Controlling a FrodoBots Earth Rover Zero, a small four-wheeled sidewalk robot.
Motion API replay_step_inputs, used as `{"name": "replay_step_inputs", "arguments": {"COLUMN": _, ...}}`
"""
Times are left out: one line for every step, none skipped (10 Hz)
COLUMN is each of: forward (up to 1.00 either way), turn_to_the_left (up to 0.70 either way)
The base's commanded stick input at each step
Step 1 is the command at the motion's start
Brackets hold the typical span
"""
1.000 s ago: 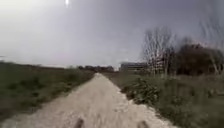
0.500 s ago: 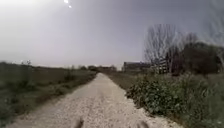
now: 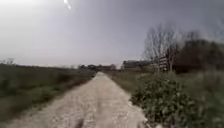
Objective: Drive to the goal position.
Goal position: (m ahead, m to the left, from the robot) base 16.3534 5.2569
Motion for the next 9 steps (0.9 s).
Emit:
{"name": "replay_step_inputs", "arguments": {"forward": 1.00, "turn_to_the_left": 0.00}}
{"name": "replay_step_inputs", "arguments": {"forward": 1.00, "turn_to_the_left": 0.00}}
{"name": "replay_step_inputs", "arguments": {"forward": 1.00, "turn_to_the_left": 0.00}}
{"name": "replay_step_inputs", "arguments": {"forward": 1.00, "turn_to_the_left": 0.00}}
{"name": "replay_step_inputs", "arguments": {"forward": 1.00, "turn_to_the_left": 0.00}}
{"name": "replay_step_inputs", "arguments": {"forward": 1.00, "turn_to_the_left": 0.00}}
{"name": "replay_step_inputs", "arguments": {"forward": 1.00, "turn_to_the_left": 0.00}}
{"name": "replay_step_inputs", "arguments": {"forward": 1.00, "turn_to_the_left": 0.00}}
{"name": "replay_step_inputs", "arguments": {"forward": 1.00, "turn_to_the_left": 0.00}}
